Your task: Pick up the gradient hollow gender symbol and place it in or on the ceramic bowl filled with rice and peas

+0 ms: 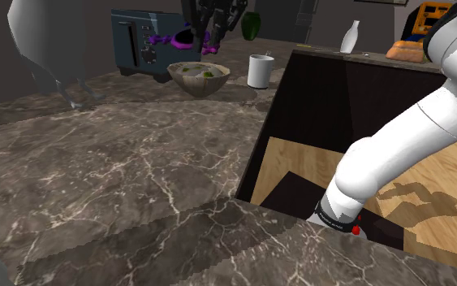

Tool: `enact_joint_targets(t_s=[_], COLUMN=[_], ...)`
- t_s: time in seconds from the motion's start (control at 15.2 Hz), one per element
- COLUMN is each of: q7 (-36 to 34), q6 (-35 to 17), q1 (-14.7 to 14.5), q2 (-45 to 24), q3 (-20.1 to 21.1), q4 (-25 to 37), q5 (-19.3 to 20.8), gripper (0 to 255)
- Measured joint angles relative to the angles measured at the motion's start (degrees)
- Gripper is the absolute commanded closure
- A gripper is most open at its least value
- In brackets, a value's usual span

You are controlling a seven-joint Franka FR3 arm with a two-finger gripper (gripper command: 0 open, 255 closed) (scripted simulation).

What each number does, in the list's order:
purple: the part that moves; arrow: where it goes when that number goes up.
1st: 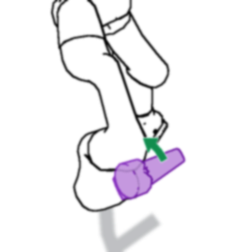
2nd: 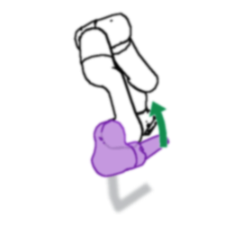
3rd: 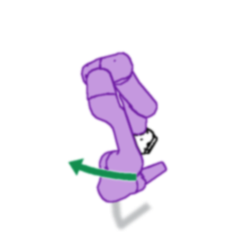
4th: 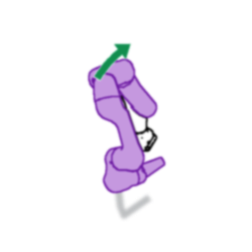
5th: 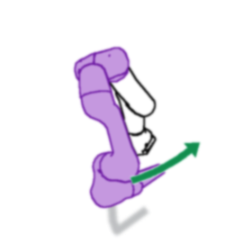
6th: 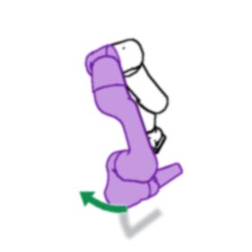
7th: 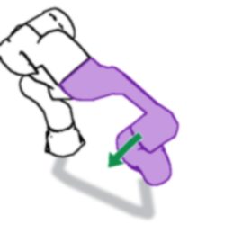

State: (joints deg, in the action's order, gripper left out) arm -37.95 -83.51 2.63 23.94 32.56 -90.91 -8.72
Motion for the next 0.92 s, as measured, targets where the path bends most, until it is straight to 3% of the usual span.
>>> enact_joint_targets(t_s=[0.92], q7=[13.45], q6=[-0.04], q1=[4.73], q2=[-8.95], q3=[-8.82], q4=[7.0], q5=[3.76], gripper=[255])
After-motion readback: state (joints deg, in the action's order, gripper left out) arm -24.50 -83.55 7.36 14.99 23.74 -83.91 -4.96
